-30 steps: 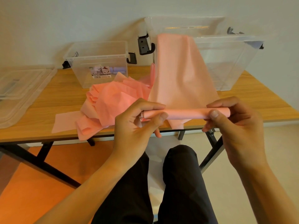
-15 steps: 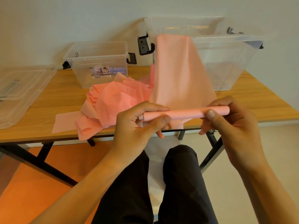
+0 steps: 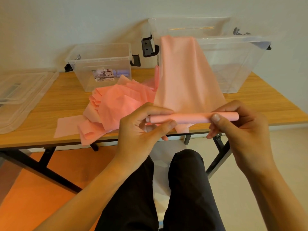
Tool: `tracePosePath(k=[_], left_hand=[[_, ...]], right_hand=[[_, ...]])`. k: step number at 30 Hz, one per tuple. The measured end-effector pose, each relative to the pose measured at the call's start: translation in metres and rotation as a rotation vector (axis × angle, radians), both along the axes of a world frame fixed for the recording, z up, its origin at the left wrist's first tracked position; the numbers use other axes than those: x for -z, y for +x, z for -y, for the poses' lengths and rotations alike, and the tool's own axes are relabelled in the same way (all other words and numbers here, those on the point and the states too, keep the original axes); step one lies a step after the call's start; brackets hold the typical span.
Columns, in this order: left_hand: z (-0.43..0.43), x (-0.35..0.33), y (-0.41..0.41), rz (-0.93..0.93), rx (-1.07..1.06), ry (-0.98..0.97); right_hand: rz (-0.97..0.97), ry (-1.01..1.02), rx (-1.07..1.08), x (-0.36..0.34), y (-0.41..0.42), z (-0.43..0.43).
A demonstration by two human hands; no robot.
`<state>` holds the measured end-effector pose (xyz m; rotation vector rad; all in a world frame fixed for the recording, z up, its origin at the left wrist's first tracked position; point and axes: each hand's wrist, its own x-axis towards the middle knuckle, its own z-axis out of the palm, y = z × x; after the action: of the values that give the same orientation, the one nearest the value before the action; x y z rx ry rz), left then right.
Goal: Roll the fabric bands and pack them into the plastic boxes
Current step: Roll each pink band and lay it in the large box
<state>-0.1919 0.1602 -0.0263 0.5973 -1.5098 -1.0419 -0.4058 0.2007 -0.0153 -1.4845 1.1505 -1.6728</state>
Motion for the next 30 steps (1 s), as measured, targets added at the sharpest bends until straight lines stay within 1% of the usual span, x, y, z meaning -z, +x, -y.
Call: tracePosePath(k=[4, 7, 10, 16, 25, 30], left_hand=[[-0.0012, 0.0015, 0.0007, -0.030, -0.024, 0.014], [-0.0027, 0.0030, 0.0011, -0.046, -0.035, 0.040], [-0.0026, 0.0027, 0.0009, -0.046, -0.054, 0.053], [-0.0010, -0.0019, 0.0013, -0.004, 0.011, 0.039], [-0.0024, 0.0029, 0.0020, -0.003, -0.040, 0.101], [0.0007, 0.0024, 0.0048, -0.021, 0.008, 0.071]], right_hand=[[-0.011, 0.004, -0.058, 0.0028, -0.0019, 0.0007], [0.025, 0.035, -0.051, 0.0041, -0.0012, 0.0003], [0.005, 0.032, -0.031, 0.0049, 0.0008, -0.0001], [-0.014, 0.028, -0.005, 0.0021, 0.0024, -0.0008], [-0.048, -0.005, -0.113, 0.0036, 0.0016, 0.0003], [-0.042, 0.017, -0.061, 0.0028, 0.0006, 0.0002]])
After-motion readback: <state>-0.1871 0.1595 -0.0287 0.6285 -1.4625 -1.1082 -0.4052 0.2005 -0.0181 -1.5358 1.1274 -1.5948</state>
